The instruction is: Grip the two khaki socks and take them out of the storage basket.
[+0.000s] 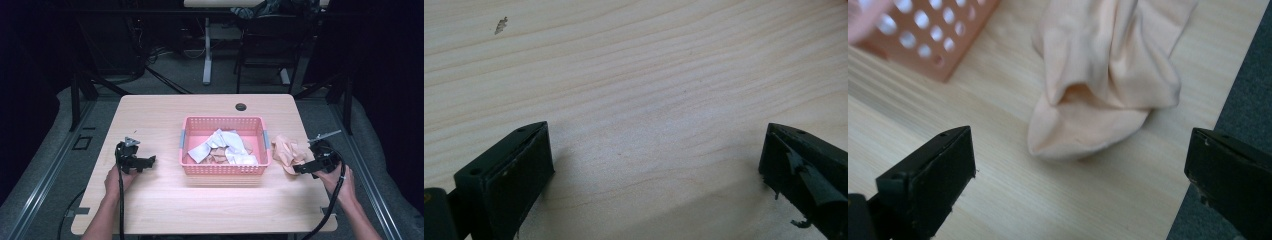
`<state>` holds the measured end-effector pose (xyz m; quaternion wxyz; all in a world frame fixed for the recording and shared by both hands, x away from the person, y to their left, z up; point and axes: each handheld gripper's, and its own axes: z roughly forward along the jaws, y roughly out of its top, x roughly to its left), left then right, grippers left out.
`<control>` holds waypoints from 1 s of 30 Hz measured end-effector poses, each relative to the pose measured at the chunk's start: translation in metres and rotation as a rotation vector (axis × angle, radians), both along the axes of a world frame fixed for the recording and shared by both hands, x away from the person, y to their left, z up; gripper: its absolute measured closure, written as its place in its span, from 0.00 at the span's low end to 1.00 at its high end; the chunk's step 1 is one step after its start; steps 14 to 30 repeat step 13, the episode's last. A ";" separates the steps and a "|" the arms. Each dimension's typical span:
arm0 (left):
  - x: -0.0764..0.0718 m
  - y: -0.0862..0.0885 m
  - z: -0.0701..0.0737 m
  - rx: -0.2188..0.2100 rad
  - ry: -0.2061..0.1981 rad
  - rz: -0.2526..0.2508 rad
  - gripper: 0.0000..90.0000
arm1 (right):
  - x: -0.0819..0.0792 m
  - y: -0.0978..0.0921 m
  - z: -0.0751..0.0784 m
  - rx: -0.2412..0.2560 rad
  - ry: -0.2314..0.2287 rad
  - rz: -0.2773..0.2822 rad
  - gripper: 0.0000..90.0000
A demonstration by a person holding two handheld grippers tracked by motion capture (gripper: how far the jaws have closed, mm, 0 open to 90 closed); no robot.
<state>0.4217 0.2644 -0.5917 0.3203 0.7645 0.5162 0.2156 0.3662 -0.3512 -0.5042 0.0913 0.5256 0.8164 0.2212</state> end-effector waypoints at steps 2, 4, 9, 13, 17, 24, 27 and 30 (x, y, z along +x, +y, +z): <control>0.000 0.000 0.000 0.000 0.000 0.000 0.01 | 0.000 -0.002 -0.011 -0.032 0.034 0.006 0.00; 0.000 0.000 0.000 0.000 0.000 0.000 0.01 | 0.001 -0.003 -0.020 -0.053 0.059 -0.001 0.00; 0.000 0.000 0.000 0.000 0.000 0.000 0.01 | 0.002 -0.007 -0.030 -0.083 0.092 -0.014 0.00; 0.000 0.000 0.000 0.000 0.000 0.000 0.01 | 0.003 -0.008 -0.034 -0.096 0.117 -0.008 0.00; 0.000 0.000 0.000 0.000 0.000 0.000 0.01 | 0.003 -0.008 -0.034 -0.096 0.117 -0.008 0.00; 0.000 0.000 0.000 0.000 0.000 0.000 0.01 | 0.003 -0.008 -0.034 -0.096 0.117 -0.008 0.00; 0.000 0.000 0.000 0.000 0.000 0.000 0.01 | 0.003 -0.008 -0.034 -0.096 0.117 -0.008 0.00; 0.000 0.000 0.000 0.000 0.000 0.000 0.01 | 0.003 -0.008 -0.034 -0.096 0.117 -0.008 0.00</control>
